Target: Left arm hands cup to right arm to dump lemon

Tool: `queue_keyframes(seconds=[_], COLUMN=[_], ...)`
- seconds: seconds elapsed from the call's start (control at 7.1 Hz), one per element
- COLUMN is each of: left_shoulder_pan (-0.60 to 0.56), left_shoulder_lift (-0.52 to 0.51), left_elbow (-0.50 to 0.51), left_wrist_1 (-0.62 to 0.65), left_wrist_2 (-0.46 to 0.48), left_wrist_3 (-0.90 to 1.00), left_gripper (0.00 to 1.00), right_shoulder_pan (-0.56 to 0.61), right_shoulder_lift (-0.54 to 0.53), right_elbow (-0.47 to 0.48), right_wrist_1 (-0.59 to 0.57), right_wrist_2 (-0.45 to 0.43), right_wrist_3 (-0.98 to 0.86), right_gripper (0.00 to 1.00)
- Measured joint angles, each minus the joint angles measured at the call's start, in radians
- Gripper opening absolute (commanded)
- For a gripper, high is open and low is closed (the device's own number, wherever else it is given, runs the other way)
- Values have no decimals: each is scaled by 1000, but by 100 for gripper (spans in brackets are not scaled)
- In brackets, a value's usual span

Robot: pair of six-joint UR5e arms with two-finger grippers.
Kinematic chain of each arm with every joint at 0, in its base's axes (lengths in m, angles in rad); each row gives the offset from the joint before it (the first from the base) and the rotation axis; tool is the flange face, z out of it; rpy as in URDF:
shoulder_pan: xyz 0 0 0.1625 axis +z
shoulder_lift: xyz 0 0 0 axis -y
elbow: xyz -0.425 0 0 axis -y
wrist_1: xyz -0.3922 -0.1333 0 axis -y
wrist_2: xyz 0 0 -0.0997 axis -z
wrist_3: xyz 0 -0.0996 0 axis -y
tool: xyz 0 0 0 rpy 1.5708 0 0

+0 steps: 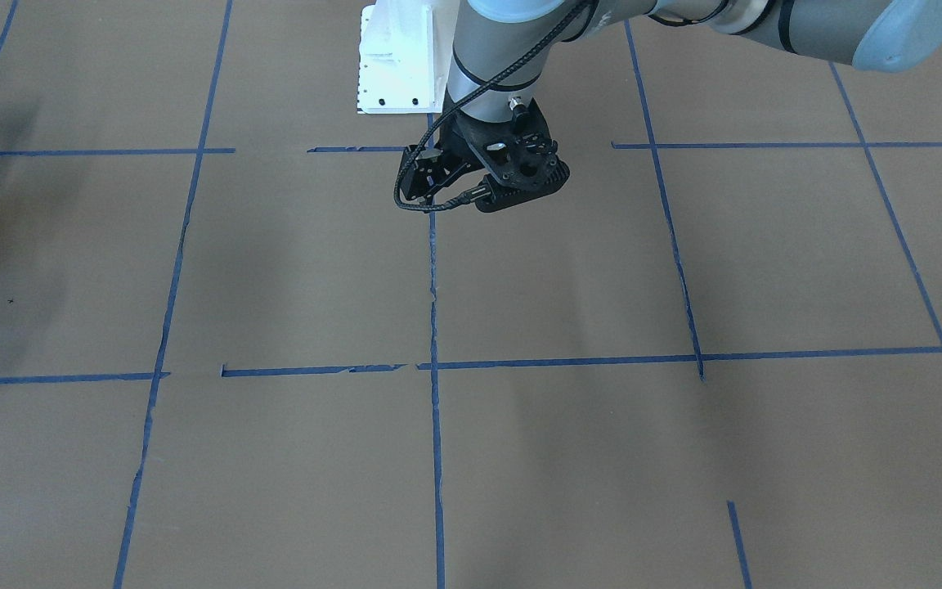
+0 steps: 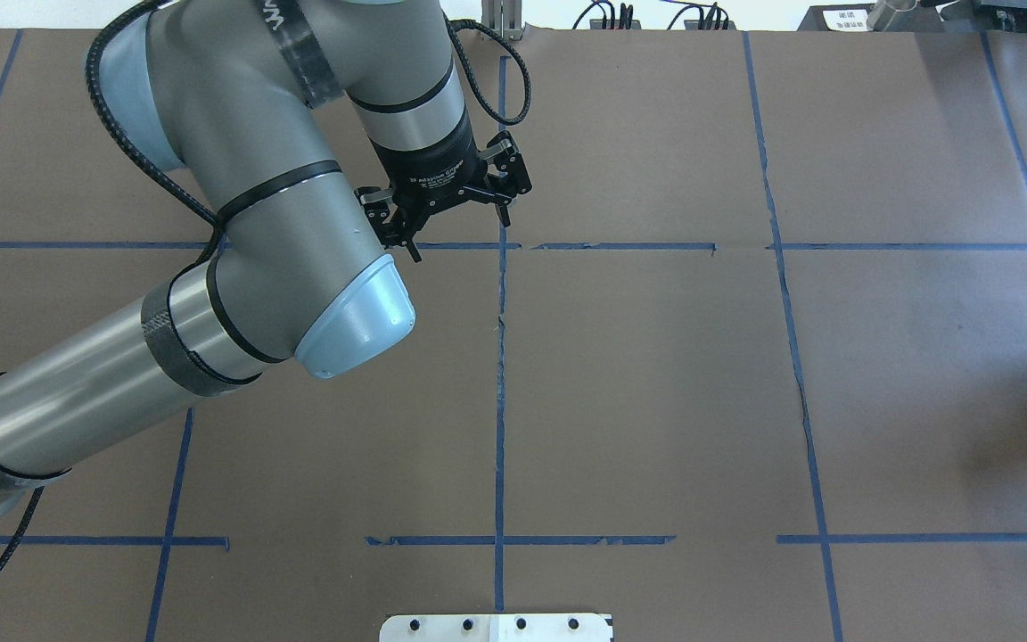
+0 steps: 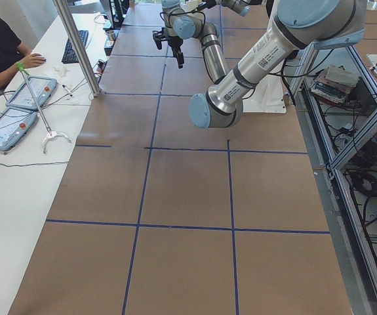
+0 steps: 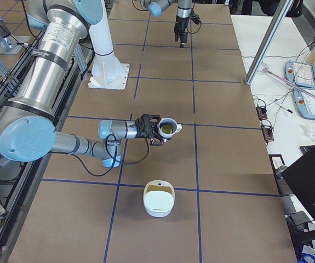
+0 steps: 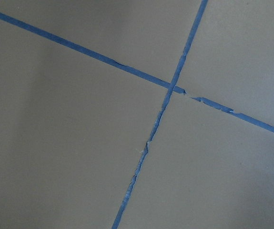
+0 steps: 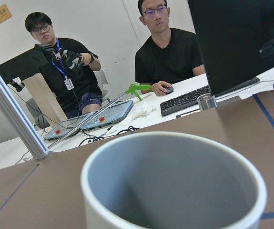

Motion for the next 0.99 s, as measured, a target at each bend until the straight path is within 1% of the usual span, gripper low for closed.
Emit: queue_keyframes(seconds=[0.14,0.28,0.42,0.56,0.7,0.99], left_shoulder_pan=[0,0,0,0,0,0], left_shoulder_lift=[3,5,4,2,0,-1], left_elbow=[0,0,-1,-2,-2,-10], left_wrist_1=[-1,-1,-1,0,0,0], left_wrist_2=[1,1,1,1,2,2], left_wrist_3=[1,1,1,1,1,0], left_gripper=[100,100,100,100,100,100], right_shoulder_pan=[134,276,391,449,474,490], right_shoulder_lift=[19,57,95,117,130,143], right_elbow=[-83,-151,-209,-248,-275,-294], right_wrist_1=[62,87,98,121,169,245], right_wrist_2=[136,281,403,466,490,496], right_wrist_3=[133,259,379,513,665,905], right_gripper=[0,0,0,0,1,1])
